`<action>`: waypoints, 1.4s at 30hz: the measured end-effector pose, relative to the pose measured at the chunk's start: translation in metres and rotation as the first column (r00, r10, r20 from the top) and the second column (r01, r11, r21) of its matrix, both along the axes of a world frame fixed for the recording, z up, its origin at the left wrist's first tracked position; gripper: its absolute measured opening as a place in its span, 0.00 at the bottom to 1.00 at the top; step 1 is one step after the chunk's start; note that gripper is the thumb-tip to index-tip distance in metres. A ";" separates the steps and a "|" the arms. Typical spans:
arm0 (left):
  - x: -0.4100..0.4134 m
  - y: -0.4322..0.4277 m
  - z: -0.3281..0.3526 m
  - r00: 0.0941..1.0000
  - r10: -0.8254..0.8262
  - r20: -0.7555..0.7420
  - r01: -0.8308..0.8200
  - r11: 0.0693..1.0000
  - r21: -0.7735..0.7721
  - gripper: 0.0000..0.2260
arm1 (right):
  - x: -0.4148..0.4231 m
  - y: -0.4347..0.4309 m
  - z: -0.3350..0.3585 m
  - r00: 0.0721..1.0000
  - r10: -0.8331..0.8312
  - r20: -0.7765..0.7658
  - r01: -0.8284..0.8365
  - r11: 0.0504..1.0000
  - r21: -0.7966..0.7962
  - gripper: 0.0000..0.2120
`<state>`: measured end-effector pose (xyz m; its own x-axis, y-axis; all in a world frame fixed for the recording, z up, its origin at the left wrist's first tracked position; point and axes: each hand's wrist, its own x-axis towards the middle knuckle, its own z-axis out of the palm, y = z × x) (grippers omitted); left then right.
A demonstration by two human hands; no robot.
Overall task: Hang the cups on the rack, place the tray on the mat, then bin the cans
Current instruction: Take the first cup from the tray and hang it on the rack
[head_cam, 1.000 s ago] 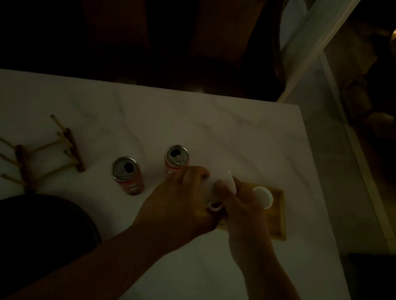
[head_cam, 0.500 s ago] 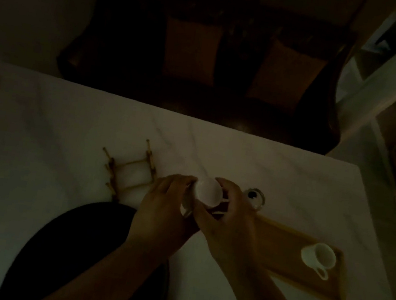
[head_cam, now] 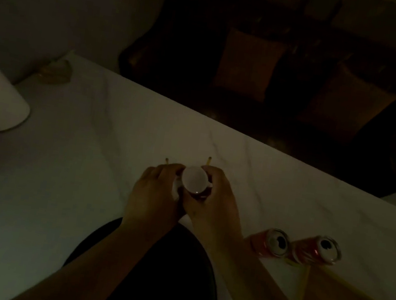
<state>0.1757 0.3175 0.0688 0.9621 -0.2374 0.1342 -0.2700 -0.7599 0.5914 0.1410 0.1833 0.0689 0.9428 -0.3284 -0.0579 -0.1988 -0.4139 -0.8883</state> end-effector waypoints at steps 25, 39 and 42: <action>0.112 0.039 -0.083 0.988 0.018 -0.151 -0.026 0.999 -0.047 0.24 | 0.127 0.019 -0.050 0.951 0.173 -0.257 -0.202 0.975 -0.092 0.24; 0.111 0.038 -0.097 0.976 -0.036 -0.216 0.032 0.999 -0.026 0.26 | 0.126 0.016 -0.064 0.931 0.180 -0.319 -0.230 0.965 -0.129 0.27; 0.110 0.045 -0.092 0.969 -0.098 -0.225 0.106 0.994 0.024 0.35 | 0.122 0.016 -0.063 0.927 0.195 -0.320 -0.258 0.952 -0.167 0.35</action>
